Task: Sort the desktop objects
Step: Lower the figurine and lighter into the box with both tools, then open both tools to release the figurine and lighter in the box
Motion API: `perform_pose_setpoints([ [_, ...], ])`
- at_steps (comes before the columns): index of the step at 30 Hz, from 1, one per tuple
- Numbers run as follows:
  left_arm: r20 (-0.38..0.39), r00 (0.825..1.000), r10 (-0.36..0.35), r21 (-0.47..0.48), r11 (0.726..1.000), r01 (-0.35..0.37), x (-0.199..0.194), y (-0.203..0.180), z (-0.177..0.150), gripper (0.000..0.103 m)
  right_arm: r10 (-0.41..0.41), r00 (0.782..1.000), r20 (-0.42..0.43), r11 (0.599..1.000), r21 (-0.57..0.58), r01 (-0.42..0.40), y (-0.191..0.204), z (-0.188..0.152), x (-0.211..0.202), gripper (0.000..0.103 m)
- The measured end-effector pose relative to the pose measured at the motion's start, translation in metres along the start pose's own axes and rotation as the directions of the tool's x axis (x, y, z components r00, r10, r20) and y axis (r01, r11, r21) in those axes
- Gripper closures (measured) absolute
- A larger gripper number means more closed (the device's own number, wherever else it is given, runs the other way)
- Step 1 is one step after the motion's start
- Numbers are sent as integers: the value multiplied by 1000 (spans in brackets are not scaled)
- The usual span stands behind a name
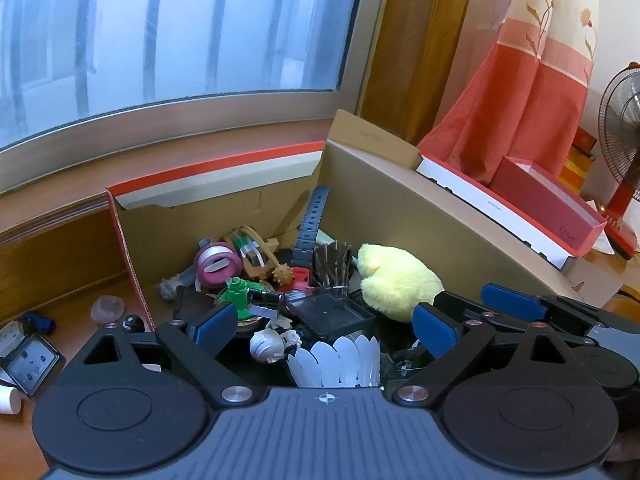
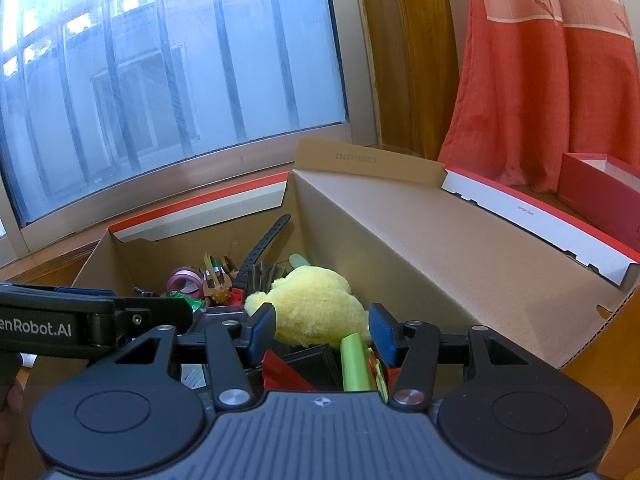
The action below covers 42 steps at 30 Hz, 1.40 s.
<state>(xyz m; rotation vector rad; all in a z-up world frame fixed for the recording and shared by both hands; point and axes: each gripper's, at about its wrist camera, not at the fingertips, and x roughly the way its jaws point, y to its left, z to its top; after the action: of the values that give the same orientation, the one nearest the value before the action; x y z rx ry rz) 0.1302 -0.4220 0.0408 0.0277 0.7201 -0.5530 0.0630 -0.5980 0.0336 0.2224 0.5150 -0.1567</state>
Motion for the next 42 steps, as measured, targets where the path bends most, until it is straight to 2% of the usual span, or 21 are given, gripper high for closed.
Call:
perform_pose_setpoints([
  [11, 13, 1000, 4, -6, 1000, -4, -2, 0, -1, 6, 4, 1000, 11, 1000, 0, -4, 0, -1, 0, 48],
  [18, 17, 1000, 26, -32, 999, -26, -5, 2, -1, 1, 20, 1000, 24, 1000, 4, -20, -2, -1, -1, 46],
  [31, 42, 993, 106, -30, 994, -105, -12, -3, -4, 0, 64, 997, 46, 998, 12, -65, -6, -2, -3, 45],
  [38, 77, 994, 76, 15, 997, -77, -37, -13, -20, 0, 90, 994, 68, 996, 23, -91, -7, -3, -6, 41],
  [40, 89, 993, 77, 32, 996, -80, -49, -15, -24, 0, 83, 994, 71, 996, 25, -85, -6, -3, -7, 38],
  [42, 111, 990, 87, 34, 995, -92, -64, -14, -28, 0, 80, 994, 70, 996, 27, -83, -3, -3, -9, 30],
])
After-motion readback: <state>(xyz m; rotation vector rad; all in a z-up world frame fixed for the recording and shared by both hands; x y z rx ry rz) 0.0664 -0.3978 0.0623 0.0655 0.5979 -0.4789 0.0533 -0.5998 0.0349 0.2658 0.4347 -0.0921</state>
